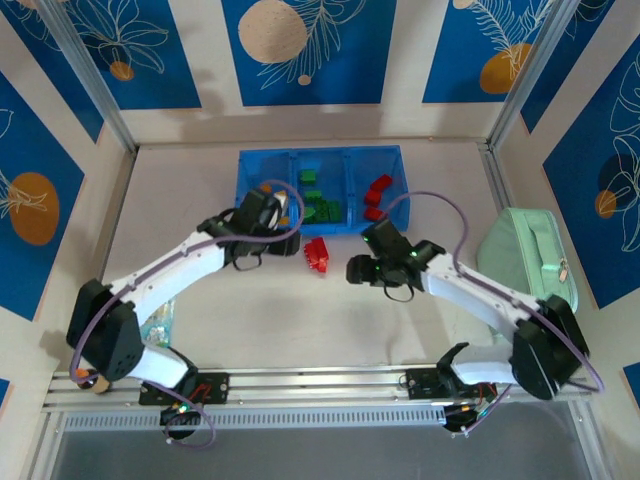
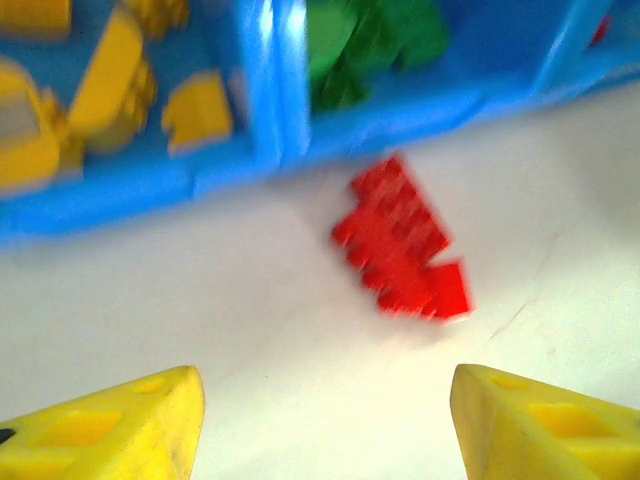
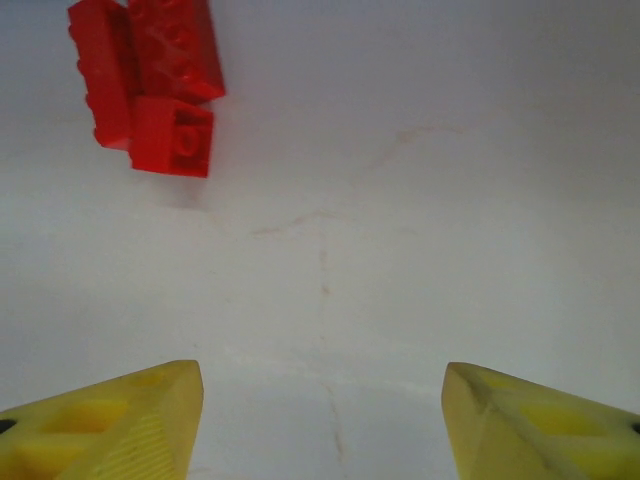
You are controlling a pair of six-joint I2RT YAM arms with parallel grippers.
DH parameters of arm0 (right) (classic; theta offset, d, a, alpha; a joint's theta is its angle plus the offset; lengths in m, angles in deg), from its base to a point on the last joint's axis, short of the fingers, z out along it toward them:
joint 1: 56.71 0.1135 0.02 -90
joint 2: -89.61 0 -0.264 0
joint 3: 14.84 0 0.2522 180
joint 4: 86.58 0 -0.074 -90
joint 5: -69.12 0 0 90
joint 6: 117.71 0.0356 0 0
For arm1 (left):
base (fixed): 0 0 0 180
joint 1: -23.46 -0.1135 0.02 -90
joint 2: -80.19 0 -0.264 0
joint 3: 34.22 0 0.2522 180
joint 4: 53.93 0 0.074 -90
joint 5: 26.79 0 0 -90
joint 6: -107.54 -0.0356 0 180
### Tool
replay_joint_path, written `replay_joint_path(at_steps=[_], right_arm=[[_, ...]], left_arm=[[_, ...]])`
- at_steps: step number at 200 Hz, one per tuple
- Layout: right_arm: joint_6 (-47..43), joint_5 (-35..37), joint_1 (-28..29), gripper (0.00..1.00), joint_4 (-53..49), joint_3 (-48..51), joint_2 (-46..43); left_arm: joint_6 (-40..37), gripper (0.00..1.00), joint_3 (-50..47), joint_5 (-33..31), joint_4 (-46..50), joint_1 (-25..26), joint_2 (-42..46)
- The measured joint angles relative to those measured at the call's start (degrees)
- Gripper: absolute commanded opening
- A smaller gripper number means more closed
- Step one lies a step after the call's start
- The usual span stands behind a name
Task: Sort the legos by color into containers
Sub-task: Place the lego in the container, then touch the legos at the center of the table.
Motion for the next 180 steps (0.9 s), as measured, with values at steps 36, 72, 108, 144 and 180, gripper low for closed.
replay_joint_path(at_steps=[36,72,108,144,180], right_arm=[[-1.46,0.04,2.40,0.62,0.70,-9.57,12.85],[-2.69,0.00,3.54,0.61,0.33,-16.94,22.32],[-3.48,0.02,4.20,0.57,-0.98,-23.06,28.89],[-3.91,0.04,4.24,0.53,-2.14,-25.88,32.54],[-4.04,-0.20,4.24,0.45,-2.34,-25.97,33.42]], left_arm=[[4.17,0.65,-14.05,0.31,-1.22,0.00,6.32],[6.88,0.65,-21.27,0.39,-2.01,0.07,15.17],[8.28,0.65,-24.61,0.20,-2.38,0.11,19.15],[8.72,0.64,-25.07,-0.04,-2.45,0.11,19.71],[8.72,0.64,-25.07,-0.26,-2.75,0.11,19.71]])
